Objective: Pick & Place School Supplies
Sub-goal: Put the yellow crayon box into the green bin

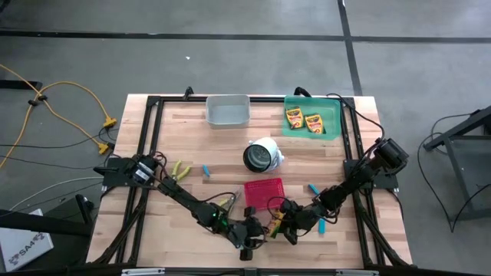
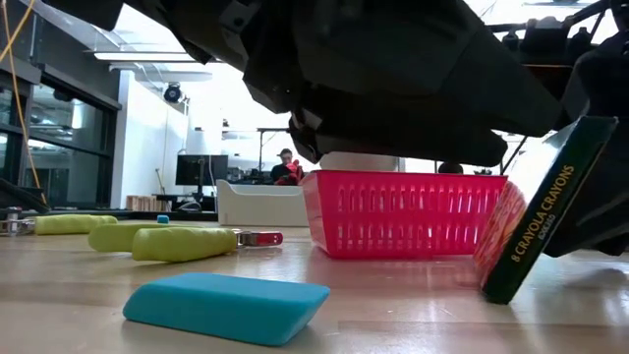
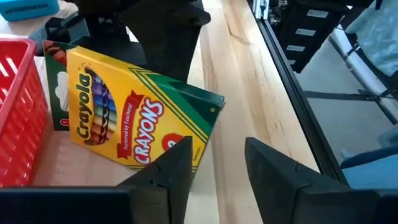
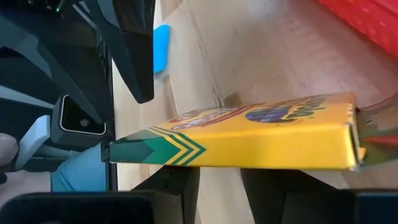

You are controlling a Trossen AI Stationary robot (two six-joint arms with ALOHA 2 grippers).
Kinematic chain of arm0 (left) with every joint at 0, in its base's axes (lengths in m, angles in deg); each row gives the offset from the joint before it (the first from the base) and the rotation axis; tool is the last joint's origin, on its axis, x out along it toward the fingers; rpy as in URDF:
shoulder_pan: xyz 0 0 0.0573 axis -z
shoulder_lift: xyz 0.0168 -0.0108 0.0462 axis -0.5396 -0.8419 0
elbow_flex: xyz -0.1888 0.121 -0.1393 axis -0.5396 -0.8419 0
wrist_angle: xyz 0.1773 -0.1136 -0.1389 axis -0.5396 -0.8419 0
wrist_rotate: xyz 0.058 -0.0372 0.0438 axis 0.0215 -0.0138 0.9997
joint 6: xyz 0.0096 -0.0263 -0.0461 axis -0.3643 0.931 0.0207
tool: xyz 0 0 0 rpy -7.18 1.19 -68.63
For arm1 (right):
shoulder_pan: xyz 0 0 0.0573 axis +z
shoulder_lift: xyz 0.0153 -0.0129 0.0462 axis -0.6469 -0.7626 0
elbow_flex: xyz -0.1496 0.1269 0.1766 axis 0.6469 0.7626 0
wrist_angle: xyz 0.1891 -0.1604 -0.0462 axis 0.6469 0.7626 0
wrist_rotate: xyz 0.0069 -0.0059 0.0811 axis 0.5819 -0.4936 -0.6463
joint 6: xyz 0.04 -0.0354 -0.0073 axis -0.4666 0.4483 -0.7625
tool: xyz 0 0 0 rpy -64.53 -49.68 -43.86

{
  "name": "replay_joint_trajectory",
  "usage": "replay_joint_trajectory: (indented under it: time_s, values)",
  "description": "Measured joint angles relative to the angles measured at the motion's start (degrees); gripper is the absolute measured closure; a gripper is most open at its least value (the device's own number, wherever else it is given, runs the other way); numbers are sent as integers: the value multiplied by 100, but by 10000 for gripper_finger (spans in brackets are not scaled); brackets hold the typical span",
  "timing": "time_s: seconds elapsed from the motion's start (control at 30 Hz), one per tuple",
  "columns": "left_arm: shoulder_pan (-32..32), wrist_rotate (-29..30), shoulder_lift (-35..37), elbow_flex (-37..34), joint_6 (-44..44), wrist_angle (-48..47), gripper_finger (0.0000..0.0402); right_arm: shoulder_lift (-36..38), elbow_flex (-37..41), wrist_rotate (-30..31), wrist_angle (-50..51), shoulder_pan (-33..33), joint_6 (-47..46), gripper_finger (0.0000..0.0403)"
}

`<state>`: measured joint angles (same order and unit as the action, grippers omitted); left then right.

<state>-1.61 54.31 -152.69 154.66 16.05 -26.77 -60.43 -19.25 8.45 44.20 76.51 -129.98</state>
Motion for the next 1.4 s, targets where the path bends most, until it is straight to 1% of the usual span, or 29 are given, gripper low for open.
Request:
replay_joint_trajectory:
  time_s: [0.13, 0.3, 0.67, 0.83, 1.2, 1.4]
  values:
    - [0, 85, 0, 0, 37, 0, 256, 0, 2, 131, -149, -4, 2, 300]
    - [0, 294, 0, 2, 74, -2, 256, 0, 2, 133, -185, -57, 2, 300]
    - [16, 305, 0, 7, 211, -8, 256, 0, 2, 103, -212, -177, 3, 300]
    - [57, 439, 2, 9, 305, -90, 256, 0, -3, 114, -301, -177, 4, 300]
    - [66, 429, 4, 11, 346, -176, 256, 0, -190, 134, -212, -182, 168, 300]
    - [121, 447, 40, 9, 62, -255, 256, 0, -192, 127, -179, -179, 166, 300]
